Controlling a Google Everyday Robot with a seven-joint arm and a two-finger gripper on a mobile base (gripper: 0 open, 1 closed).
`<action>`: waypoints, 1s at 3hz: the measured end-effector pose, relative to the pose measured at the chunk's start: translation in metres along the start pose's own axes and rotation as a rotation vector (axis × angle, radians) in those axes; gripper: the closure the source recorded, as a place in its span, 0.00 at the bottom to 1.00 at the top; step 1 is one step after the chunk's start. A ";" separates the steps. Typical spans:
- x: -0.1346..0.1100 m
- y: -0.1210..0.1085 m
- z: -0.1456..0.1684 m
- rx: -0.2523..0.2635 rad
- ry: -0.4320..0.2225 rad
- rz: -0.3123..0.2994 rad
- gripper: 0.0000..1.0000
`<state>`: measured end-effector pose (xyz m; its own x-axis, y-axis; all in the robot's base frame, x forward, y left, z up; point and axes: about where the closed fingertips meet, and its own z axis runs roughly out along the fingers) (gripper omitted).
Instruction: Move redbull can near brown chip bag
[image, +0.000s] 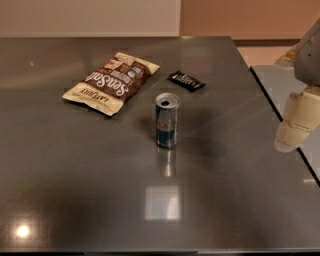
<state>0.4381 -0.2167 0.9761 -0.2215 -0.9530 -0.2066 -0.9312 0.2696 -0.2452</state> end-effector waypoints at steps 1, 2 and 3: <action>-0.002 -0.002 0.000 0.008 -0.006 0.000 0.00; -0.009 -0.006 0.004 0.012 -0.032 0.006 0.00; -0.020 -0.009 0.011 0.009 -0.093 0.007 0.00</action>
Offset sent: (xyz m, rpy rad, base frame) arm 0.0190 0.0144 -0.0074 0.0650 -0.0116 0.0011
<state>0.4545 -0.1988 0.9718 -0.1993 -0.9343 -0.2955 -0.9272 0.2774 -0.2517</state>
